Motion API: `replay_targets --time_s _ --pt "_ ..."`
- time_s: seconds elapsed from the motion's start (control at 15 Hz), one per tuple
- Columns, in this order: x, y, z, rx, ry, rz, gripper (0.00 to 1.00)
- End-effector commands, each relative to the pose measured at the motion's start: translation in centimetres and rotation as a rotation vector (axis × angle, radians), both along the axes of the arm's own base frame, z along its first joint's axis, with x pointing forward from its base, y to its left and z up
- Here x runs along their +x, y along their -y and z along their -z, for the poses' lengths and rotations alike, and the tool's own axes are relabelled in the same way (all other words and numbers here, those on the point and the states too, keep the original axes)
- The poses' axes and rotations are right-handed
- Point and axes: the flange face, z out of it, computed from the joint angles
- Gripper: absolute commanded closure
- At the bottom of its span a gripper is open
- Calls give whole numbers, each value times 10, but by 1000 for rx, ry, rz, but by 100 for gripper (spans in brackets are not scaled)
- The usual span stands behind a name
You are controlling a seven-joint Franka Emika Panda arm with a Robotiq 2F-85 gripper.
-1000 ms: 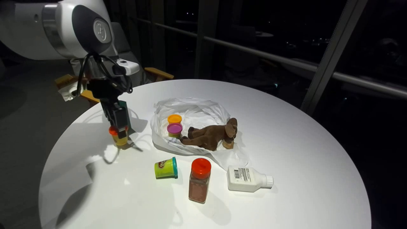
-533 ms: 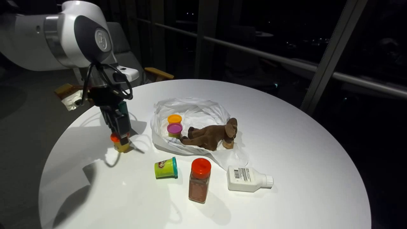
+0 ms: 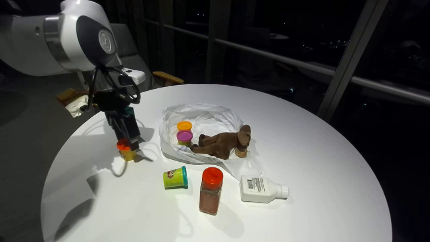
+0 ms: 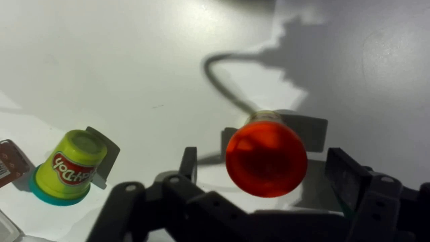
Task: Remove the objects from the plastic bag and put them on the table.
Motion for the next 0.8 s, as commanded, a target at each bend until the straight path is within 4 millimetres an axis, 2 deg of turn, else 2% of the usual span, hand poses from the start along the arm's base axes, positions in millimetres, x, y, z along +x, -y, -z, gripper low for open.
replay_targets --time_s 0.0,0.13,0.33,0.53,0.73 --pt "-1 17 -33 -6 45 -18 0" --pt "9 29 -45 -6 60 -4 0" --pt "34 43 -63 7 119 50 0" --pt "67 57 -69 40 167 93 0" --pt "95 70 -66 103 171 154 0"
